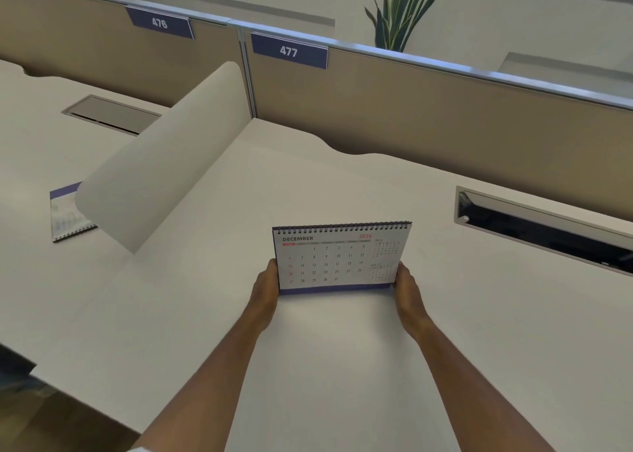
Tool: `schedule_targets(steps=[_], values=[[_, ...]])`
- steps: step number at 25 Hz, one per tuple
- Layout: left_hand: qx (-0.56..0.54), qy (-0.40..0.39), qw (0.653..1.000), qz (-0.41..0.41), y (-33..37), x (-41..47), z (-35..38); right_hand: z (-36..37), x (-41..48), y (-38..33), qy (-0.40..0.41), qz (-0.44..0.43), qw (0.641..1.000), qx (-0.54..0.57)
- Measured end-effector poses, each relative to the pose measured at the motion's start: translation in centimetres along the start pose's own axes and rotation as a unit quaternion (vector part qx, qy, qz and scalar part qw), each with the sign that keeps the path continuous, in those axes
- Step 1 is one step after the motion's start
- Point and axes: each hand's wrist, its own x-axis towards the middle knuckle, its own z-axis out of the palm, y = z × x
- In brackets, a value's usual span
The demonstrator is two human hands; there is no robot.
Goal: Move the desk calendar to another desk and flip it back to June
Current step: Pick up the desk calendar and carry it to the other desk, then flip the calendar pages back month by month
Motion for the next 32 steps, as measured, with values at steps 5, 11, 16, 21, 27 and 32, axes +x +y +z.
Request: schedule_targets(steps=[5,11,16,21,27,32], values=[[0.008,0.057,0.998,-0.026,0.3,-0.2,0.4,-0.4,0.0,-0.9,0.012,0.031,0.997,0.066],[-0.156,0.121,0.98,0.019,4.1,-3.2,0.5,-1.3,-1.2,-5.9,0.097,0.009,0.981,0.17],[-0.037,0.079,0.995,0.039,5.8,-4.4,0.3,-0.7,-2.0,-8.8,0.046,-0.039,0.993,0.102],[-0.036,0.056,0.998,0.015,6.5,-4.0,0.1,0.1,-1.9,-9.1,0.056,-0.003,0.993,0.105],[-0.049,0.059,0.997,0.003,7.1,-4.4,0.4,-0.2,-1.4,-10.1,0.055,0.038,0.987,0.149],[-0.032,0.067,0.997,-0.012,7.0,-4.4,0.4,-0.6,-1.4,-10.6,0.042,0.054,0.99,0.12]])
